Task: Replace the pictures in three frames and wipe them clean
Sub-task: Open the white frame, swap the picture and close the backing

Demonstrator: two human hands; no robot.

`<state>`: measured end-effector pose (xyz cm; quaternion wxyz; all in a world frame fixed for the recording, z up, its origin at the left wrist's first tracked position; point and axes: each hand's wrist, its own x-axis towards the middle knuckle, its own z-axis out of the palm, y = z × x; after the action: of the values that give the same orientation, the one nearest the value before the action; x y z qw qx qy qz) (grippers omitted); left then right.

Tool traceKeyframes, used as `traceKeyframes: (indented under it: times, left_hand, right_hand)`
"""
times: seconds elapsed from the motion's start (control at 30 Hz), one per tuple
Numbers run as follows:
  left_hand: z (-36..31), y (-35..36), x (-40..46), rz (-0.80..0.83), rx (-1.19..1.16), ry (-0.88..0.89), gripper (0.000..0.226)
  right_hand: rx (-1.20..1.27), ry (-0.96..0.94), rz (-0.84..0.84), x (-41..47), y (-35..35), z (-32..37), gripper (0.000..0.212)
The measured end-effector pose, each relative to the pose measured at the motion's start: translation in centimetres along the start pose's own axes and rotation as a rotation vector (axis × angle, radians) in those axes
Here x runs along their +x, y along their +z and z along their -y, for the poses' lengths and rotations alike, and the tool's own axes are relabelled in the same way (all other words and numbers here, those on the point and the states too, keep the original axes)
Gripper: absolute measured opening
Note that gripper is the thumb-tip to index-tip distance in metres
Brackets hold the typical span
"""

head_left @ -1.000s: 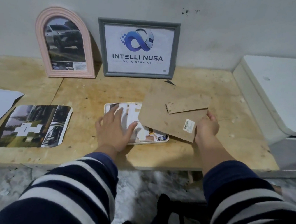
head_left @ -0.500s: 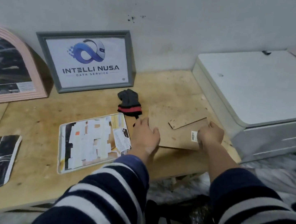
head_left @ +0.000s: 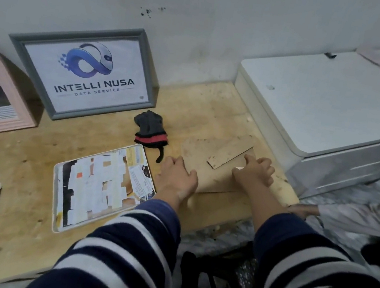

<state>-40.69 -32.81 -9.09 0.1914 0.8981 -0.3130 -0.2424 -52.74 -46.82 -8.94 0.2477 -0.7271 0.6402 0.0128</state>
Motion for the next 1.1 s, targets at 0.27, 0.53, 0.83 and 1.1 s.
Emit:
traceKeyframes:
  times: [0.27, 0.53, 0.83, 1.1]
  left_hand:
    - [3.4, -4.1, -0.8, -0.236, -0.063, -0.031, 0.042]
    - [11.8, -8.5, -3.4, -0.33, 0.083, -0.28, 0.047]
    - [18.0, -11.1, -4.7, -0.292, 0.042, -0.482, 0.054]
    - [19.0, -11.0, -3.5, -0.237, 0.072, -0.487, 0.07]
  right_hand:
    - [-0.056, -0.153, -0.103, -3.8, 1.9, 4.6, 0.076]
    - [-0.145, -0.605, 0.04, -10.0, 7.4, 11.4, 0.053]
    - [-0.368, -0.747, 0.159, -11.7, 10.3, 14.1, 0.079]
    - [-0.437, -0.788, 0.101, -10.9, 10.9, 15.3, 0.079]
